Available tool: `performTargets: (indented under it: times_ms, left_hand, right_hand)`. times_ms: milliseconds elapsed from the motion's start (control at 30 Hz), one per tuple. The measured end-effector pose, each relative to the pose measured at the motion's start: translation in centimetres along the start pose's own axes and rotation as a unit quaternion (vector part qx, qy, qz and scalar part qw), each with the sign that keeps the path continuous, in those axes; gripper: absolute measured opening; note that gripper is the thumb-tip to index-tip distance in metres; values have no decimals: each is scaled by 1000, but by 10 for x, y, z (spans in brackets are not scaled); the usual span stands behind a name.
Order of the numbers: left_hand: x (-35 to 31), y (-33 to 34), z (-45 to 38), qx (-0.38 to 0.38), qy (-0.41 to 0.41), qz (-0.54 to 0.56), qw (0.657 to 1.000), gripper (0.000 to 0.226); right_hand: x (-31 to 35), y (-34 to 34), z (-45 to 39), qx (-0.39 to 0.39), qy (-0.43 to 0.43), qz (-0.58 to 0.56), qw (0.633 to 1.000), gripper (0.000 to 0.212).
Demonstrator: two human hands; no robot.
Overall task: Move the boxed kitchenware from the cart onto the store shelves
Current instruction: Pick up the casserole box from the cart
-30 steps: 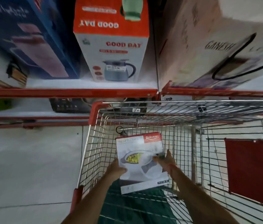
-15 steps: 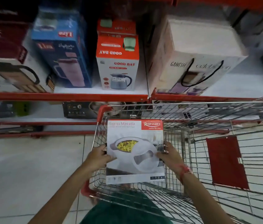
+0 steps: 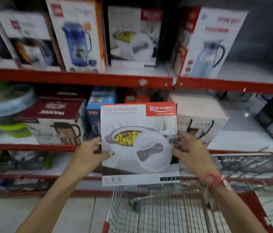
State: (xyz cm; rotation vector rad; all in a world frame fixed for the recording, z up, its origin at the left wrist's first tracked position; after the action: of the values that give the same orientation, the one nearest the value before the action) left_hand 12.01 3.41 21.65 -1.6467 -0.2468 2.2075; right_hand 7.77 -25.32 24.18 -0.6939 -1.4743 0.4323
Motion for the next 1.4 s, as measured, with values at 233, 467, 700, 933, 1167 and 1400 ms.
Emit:
performTargets:
  times_ms: [233, 467, 700, 933, 1167, 1400]
  left_hand:
    - [-145, -60, -12, -115, 173, -13, 978, 40]
    - [-250, -79, -56, -265, 266, -40, 926, 56]
    - [-267, -83, -106, -349, 254, -86, 898, 29]
    - [-262, -77, -123, -379, 290, -103, 873, 23]
    - [-252, -77, -163, -350, 250, -129, 894, 26]
    - [-255, -72, -199, -314, 221, -195, 902, 38]
  right_hand:
    - [116, -83, -48, -161, -137, 20, 977, 59]
    - [179, -121, -138, -287, -192, -30, 938, 63]
    - [171, -110, -200, -321, -188, -91, 924, 60]
    - [149, -94, -218, -330, -208, -103, 915, 46]
    - [137, -81, -255, -298, -162, -48, 939, 45]
    - [139, -72, -289, -276, -100, 30, 956, 54]
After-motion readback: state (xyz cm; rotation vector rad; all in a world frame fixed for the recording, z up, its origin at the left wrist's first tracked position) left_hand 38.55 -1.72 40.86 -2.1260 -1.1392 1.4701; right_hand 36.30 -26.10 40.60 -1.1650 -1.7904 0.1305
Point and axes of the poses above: each hand's wrist, its own z-axis away from the middle knuckle, its own y-axis out of the palm, x = y × z, the point moved 7 cm from there along -z, towards the middle knuckle, and after that the axes turned 7 degrees about -y, right-handed, at the moved point
